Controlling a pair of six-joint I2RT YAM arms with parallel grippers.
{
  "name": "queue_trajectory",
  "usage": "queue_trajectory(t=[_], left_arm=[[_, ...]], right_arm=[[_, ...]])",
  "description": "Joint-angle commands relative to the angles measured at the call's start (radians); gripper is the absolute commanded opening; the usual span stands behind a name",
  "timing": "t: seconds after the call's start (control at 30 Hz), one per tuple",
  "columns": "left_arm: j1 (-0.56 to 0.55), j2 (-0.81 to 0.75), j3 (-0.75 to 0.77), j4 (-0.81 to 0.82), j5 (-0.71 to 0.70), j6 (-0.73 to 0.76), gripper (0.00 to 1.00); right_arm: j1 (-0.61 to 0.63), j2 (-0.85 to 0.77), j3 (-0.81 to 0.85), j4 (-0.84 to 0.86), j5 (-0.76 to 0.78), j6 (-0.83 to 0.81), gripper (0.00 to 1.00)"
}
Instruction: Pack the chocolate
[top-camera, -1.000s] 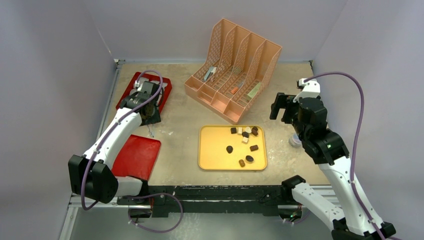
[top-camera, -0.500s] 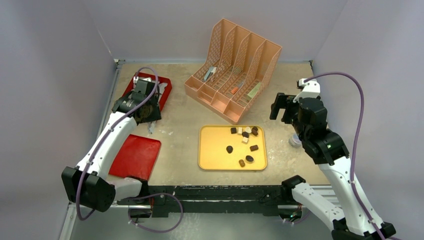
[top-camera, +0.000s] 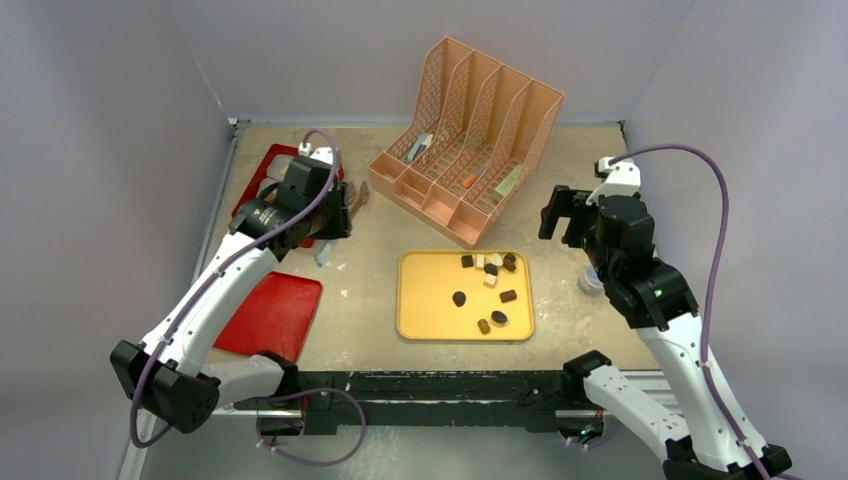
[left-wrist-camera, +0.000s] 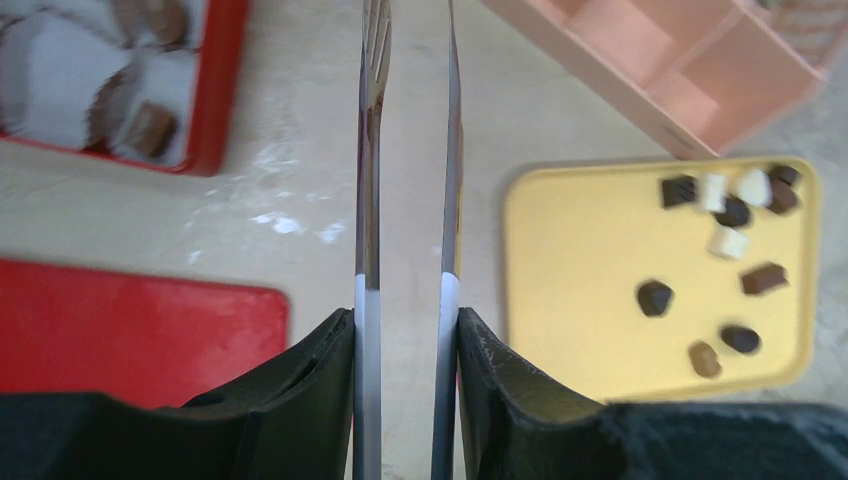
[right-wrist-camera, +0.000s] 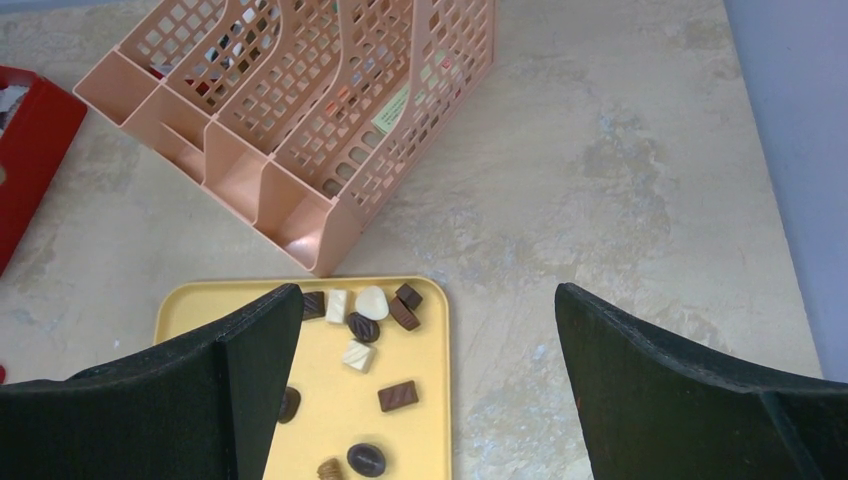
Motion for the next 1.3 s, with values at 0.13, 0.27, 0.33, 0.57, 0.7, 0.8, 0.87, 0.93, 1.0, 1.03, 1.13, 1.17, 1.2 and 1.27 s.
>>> queue_trajectory(t=[0.13, 0.27, 0.33, 0.57, 0.7, 0.8, 0.87, 0.93, 1.0, 1.03, 1.13, 1.17, 1.2, 1.27], left_arm=[[-0.137, -0.049, 0.037, 0.142, 0.092, 0.024, 0.37], [-0.198, -0.035, 0.024, 0.167, 0.104, 0.031, 0.37], [-0.250, -0.017, 0.030, 0.174, 0.092, 0.036, 0.37], [-0.408, 0.044, 0.024, 0.212, 0.025, 0.019, 0.37], [-0.525, 0.083, 0.011, 0.245, -0.029, -0.002, 0.38], [-0.606, 0.130, 0.009, 0.257, -0.076, -0.027, 0.38], [-0.665, 0.150, -0.007, 0.293, -0.091, -0.018, 0.38], [-0.708, 0.170, -0.019, 0.314, -0.117, -0.009, 0.39], [-0.721, 0.202, -0.024, 0.326, -0.119, -0.010, 0.39], [-0.725, 0.216, -0.025, 0.333, -0.114, -0.012, 0.39], [-0.749, 0.254, -0.023, 0.361, -0.116, -0.021, 0.39], [-0.758, 0.269, -0.016, 0.368, -0.124, -0.028, 0.39], [-0.765, 0.284, -0.007, 0.372, -0.123, -0.032, 0.39], [-0.780, 0.317, 0.019, 0.370, -0.124, -0.033, 0.39]], right_arm=[[-0.002, -0.019, 0.043, 0.018, -0.013, 0.008, 0.97], [-0.002, -0.014, 0.051, 0.019, -0.018, 0.011, 0.97], [-0.002, -0.013, 0.054, 0.020, -0.017, 0.016, 0.97], [-0.002, -0.017, 0.055, 0.011, -0.015, 0.010, 0.97], [-0.002, -0.019, 0.063, 0.002, -0.005, 0.000, 0.97], [-0.002, -0.025, 0.061, 0.003, -0.003, 0.002, 0.97], [-0.002, -0.032, 0.053, 0.005, -0.004, 0.007, 0.97], [-0.002, -0.037, 0.044, 0.007, -0.008, 0.011, 0.97], [-0.002, -0.042, 0.040, 0.006, -0.011, 0.013, 0.97], [-0.002, -0.044, 0.039, 0.003, -0.011, 0.011, 0.97], [-0.002, -0.048, 0.040, -0.001, 0.001, 0.006, 0.97], [-0.002, -0.049, 0.042, -0.001, 0.004, 0.005, 0.97], [-0.002, -0.049, 0.048, -0.002, 0.006, 0.005, 0.97], [-0.002, -0.048, 0.061, -0.010, 0.000, 0.007, 0.97]])
